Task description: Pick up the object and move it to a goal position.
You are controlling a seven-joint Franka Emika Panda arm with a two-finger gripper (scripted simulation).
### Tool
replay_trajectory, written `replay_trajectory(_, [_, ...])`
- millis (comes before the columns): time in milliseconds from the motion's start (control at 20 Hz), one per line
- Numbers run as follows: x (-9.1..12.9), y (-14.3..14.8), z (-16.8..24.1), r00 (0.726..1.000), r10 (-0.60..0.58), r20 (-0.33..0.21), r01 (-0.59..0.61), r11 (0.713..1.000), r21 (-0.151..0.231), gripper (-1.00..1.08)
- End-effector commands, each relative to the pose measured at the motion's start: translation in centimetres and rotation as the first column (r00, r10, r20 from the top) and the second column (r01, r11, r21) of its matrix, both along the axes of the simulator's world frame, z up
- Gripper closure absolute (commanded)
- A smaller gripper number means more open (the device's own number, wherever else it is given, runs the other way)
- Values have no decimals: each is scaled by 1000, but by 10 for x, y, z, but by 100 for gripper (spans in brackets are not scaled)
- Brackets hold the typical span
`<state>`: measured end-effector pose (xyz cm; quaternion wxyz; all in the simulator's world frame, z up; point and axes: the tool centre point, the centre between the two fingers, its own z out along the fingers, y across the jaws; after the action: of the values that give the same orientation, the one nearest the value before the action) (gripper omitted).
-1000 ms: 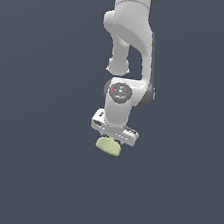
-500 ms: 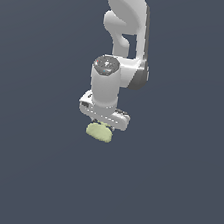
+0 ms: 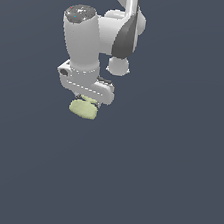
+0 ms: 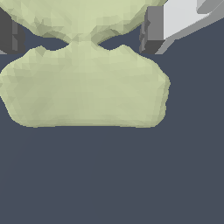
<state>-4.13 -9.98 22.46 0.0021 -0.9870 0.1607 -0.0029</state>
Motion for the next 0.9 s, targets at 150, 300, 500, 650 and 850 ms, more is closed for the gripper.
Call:
replay_trajectory(150, [-18,-34,48,1000,2,-3,-2,1000,0,108])
replay_trajectory(300, [-25,-50,69,1000,3,-4,-3,1000,-1,108])
replay_trajectory(500, [-32,-65,90,1000,4,-6,-4,1000,-2,108])
replay_trajectory(650, [-34,-72,100,1000,4,-6,-4,1000,-3,108])
replay_trajectory(850, [-35,-77,105,1000,4,-6,-4,1000,-3,108])
